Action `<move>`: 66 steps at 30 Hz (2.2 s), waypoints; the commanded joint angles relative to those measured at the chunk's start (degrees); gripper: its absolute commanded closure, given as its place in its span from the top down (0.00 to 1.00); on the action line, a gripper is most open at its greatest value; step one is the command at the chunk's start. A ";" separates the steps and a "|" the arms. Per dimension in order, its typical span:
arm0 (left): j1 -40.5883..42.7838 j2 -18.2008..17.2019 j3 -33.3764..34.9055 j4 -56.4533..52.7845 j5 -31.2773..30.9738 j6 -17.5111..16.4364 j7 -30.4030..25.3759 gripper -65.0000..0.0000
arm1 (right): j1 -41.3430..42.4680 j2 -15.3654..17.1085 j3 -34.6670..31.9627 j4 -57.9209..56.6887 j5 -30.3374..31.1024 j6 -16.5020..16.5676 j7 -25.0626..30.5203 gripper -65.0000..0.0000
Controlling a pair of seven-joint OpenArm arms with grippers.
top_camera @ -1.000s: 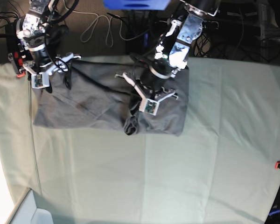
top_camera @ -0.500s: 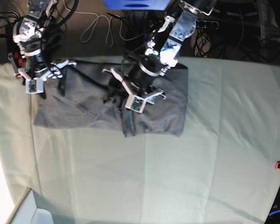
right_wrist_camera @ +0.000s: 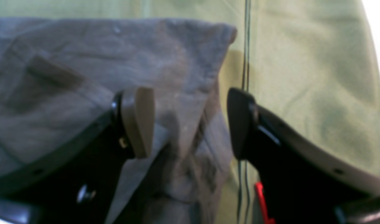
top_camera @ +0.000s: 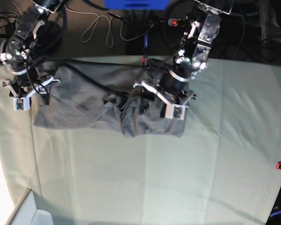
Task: Layout the t-shirt on the table in an organized manner, then fold the t-shirt properly
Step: 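Grasp the strip end with the left gripper and fold it toward the middle, then grasp the other strip end with the right gripper and fold it over the stack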
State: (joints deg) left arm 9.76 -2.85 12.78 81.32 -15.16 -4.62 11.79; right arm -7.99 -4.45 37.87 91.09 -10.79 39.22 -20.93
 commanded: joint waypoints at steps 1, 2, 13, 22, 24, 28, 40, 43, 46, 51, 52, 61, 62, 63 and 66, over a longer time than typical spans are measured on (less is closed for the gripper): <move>-0.31 0.35 0.72 -0.31 -0.36 -0.43 -0.93 0.56 | 1.26 0.45 0.33 0.21 0.72 0.78 0.22 0.58; -0.57 0.61 2.57 -1.63 -0.18 -0.43 -0.93 0.56 | 1.88 0.45 0.42 -0.50 0.72 0.78 -0.39 0.58; -4.79 0.26 20.76 -5.23 -0.27 -0.43 -0.93 0.56 | 2.85 2.03 0.07 -5.77 0.72 0.78 -0.83 0.58; -4.97 -2.47 21.64 -0.66 -0.71 -0.17 -0.93 0.56 | 5.48 3.88 0.24 -11.48 0.72 0.78 -1.09 0.58; -4.79 -4.58 21.11 1.71 -0.71 -0.08 -1.02 0.56 | 6.36 4.58 0.42 -12.89 0.72 0.78 -0.83 0.58; -3.03 -8.44 15.49 4.97 -3.61 -0.08 -1.11 0.56 | 6.71 5.72 0.42 -14.65 0.72 0.78 -1.09 0.58; 4.53 -13.10 -17.21 7.43 -18.47 -0.17 -1.02 0.56 | 4.69 3.88 -2.75 -14.65 0.98 0.78 -1.18 0.36; 5.32 -12.22 -24.69 7.43 -18.64 -0.08 -1.02 0.56 | 5.04 3.17 -2.57 -14.65 0.98 0.78 -1.18 0.15; 6.11 -11.35 -30.75 7.43 -18.29 -0.34 -1.02 0.56 | 5.22 3.17 -2.75 -14.39 0.98 0.78 -1.18 0.00; 7.08 -10.99 -36.20 7.43 -18.20 -0.43 -0.93 0.56 | 4.69 2.73 -2.66 -9.64 1.07 0.78 -1.18 0.00; 7.25 -10.99 -37.08 7.43 -18.20 -0.43 -0.93 0.56 | 4.60 1.59 -2.48 -7.53 1.07 0.78 -1.18 0.00; 8.22 -11.17 -41.83 7.43 -18.20 -0.52 -0.93 0.56 | -1.02 -4.55 -7.67 11.72 1.07 0.78 -1.18 0.00; 8.31 -11.17 -42.27 7.43 -18.20 -0.52 -0.93 0.56 | -1.90 -4.55 -9.08 13.39 1.07 0.78 -1.18 0.00; 8.57 -11.17 -42.71 7.43 -18.20 -0.52 -0.93 0.56 | -2.87 -4.55 -10.83 14.54 1.07 0.78 -1.27 0.00; 9.27 -11.26 -43.76 7.43 -18.20 -0.52 -0.93 0.56 | -6.47 -4.55 -18.83 17.17 1.07 0.78 -1.27 0.00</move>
State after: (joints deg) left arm 18.87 -13.32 -30.61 87.74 -33.28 -4.69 12.19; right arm -14.85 -8.62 19.05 107.31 -11.18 39.22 -23.57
